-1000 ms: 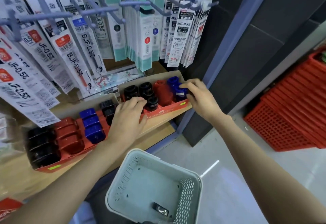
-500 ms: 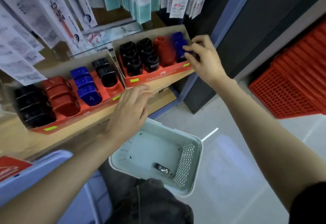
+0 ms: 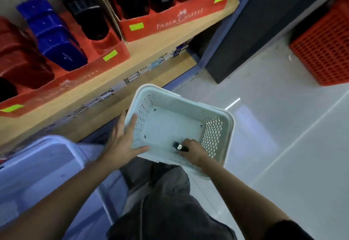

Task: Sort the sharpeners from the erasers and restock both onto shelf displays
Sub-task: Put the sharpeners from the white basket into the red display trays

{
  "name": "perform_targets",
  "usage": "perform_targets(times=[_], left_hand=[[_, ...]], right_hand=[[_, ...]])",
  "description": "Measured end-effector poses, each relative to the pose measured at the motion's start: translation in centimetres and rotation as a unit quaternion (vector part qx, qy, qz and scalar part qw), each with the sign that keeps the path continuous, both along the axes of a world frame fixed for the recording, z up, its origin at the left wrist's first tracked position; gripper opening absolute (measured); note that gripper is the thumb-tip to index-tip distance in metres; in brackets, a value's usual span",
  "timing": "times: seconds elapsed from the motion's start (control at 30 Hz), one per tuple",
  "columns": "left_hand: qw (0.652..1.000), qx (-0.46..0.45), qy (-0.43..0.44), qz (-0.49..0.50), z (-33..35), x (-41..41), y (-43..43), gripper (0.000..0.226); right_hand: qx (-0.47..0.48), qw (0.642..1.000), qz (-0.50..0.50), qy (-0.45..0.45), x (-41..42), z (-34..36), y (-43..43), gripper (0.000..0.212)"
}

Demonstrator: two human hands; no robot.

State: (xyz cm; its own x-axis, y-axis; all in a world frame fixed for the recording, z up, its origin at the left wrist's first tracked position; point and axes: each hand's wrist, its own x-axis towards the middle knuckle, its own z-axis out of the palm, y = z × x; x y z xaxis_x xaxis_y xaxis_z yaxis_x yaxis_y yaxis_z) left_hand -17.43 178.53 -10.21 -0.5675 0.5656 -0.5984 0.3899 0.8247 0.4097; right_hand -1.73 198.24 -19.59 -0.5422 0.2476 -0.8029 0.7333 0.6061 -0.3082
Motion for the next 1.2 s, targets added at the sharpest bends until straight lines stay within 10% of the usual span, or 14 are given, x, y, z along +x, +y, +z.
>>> perform_targets(times=[0.2, 0.3, 0.5, 0.73, 0.9, 1.2], left_hand=[[0.999, 0.048, -0.017, -0.008, -0.1, -0.5, -0.1, 0.128], [0.998, 0.056, -0.020, -0.001, -0.3, -0.4, -0.1, 0.128], [0.995, 0.066, 0.074, -0.005, 2.7, 0.1, 1.0, 0.086], [0.943, 0.286, -0.101, 0.137, 14.0, 0.5, 4.5, 0.037], [0.903, 0.392, -0.071, 0.161, 20.8, 0.1, 5.2, 0.026], [0.815, 0.482, -0.084, 0.310, 25.2, -1.2, 2.6, 0.016]], right_hand=[[0.035, 0.999, 0.022, 0.002, -0.3, -1.9, -1.0, 0.037], [-0.020, 0.991, -0.130, 0.038, -0.9, -0.4, -0.8, 0.035], [-0.227, 0.842, -0.428, 0.237, -2.0, 9.5, -0.8, 0.033], [-0.282, 0.843, -0.282, 0.360, -4.3, 23.3, 0.1, 0.041], [-0.272, 0.861, -0.133, 0.409, -6.3, 30.3, -0.1, 0.046], [-0.321, 0.786, -0.236, 0.473, -10.4, 34.0, -2.0, 0.028]])
